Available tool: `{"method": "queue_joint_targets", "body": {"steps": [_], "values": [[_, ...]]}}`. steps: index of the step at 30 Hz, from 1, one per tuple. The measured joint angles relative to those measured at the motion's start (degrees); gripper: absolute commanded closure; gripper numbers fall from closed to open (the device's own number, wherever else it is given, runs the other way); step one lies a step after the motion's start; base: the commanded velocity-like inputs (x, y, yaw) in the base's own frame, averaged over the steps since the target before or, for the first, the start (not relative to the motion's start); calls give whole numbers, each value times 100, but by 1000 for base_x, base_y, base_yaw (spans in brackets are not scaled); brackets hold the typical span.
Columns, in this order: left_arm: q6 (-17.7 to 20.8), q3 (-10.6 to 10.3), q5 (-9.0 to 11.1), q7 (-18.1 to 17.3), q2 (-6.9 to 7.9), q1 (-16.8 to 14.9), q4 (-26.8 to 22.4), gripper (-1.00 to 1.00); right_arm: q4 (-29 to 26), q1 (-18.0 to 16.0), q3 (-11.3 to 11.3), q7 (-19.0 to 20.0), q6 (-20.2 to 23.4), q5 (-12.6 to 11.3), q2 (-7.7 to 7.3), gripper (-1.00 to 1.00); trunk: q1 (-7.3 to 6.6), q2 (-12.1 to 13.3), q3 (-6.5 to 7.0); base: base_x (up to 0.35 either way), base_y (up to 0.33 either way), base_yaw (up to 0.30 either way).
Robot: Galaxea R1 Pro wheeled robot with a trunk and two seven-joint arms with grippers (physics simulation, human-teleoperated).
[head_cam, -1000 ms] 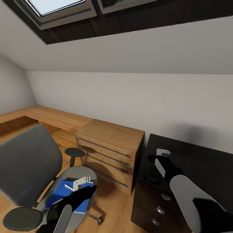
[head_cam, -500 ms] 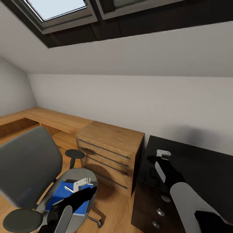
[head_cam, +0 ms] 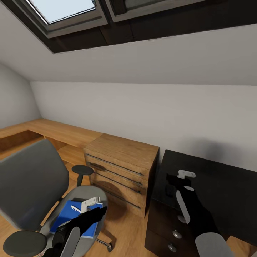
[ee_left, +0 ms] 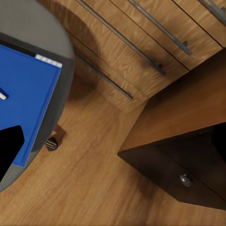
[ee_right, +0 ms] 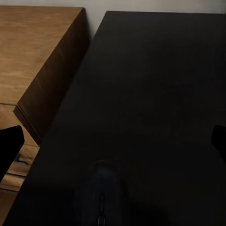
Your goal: In the bedroom, organize the workspace by keeping the computer under the desk, ensuring the monitor is on the desk, placing the keyboard on the desk next to the monitor, placing the mouse on the desk next to the keyboard, moving the folder from the swivel chair onto the desk next to the mouse, stacking the notebook on top of the folder with the pen on top of the notebook, and positioning the swivel chair next to the desk.
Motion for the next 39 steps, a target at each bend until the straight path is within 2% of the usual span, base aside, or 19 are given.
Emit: {"method": "queue_joint_targets", "body": {"steps": [26,39], "values": [[12,1,8,-2,0,0,1,-100,-84,35,18,7,1,-6,74,-100,0,0,0,-3,0,0],[13,4,7,-6,-2,0,1,-100,-84,35,10,8,-8,-7,74,-100,3,1,0,-316,0,0]]}}
